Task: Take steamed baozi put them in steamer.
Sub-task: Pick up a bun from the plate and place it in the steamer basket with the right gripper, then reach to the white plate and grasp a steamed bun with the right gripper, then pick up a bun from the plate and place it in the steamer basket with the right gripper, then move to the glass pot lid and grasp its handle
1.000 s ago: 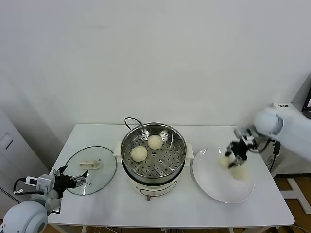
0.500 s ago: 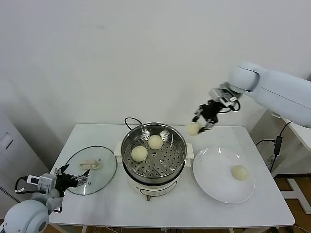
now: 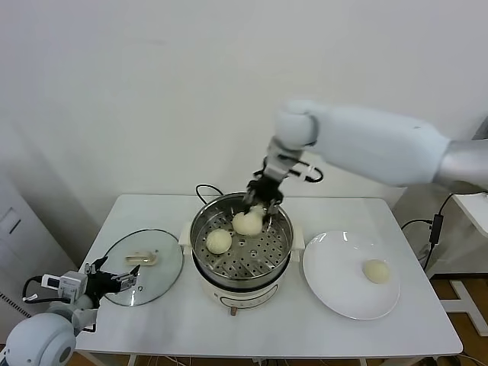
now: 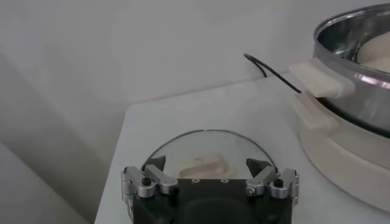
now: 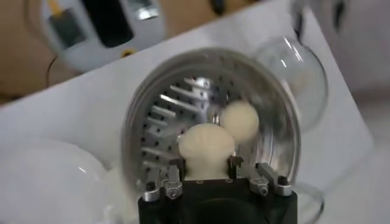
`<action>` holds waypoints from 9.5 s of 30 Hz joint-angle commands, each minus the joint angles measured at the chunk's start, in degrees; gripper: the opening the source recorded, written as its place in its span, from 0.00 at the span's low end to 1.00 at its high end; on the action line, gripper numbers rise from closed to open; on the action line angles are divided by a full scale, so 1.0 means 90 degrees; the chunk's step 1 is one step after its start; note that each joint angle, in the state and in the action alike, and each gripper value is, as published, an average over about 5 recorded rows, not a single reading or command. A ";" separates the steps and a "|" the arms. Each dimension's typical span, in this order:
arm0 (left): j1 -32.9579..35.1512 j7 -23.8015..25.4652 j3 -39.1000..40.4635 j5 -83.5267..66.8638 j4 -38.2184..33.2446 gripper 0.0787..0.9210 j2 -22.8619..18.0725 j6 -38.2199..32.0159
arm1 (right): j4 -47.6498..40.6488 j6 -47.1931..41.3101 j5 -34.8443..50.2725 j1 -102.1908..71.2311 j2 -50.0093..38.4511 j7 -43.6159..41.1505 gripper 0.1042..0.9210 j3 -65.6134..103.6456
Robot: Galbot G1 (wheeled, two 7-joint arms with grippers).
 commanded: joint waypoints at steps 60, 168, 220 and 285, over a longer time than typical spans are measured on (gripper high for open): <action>0.0095 0.0034 -0.0168 -0.0052 0.0036 0.88 0.0047 -0.0082 | -0.2038 -0.1756 0.0307 0.0506 -0.1765 -0.0571 0.88 -0.0220; 0.0069 -0.0029 -0.0219 -0.0012 -0.0005 0.88 -0.0023 0.0072 | 0.0392 -0.5821 0.4599 0.2176 -0.1957 0.1485 0.41 -0.3053; -0.0100 -0.0002 -0.0129 -0.0033 0.0080 0.88 -0.0048 0.0045 | 0.0334 -0.7009 0.5203 -0.0126 -0.0699 0.3863 0.63 -0.2031; 0.0325 -0.0593 0.0118 1.1237 0.2401 0.88 -0.1030 -0.4860 | 0.1329 -0.2531 0.1243 -1.2469 -0.0312 0.6467 0.88 1.3031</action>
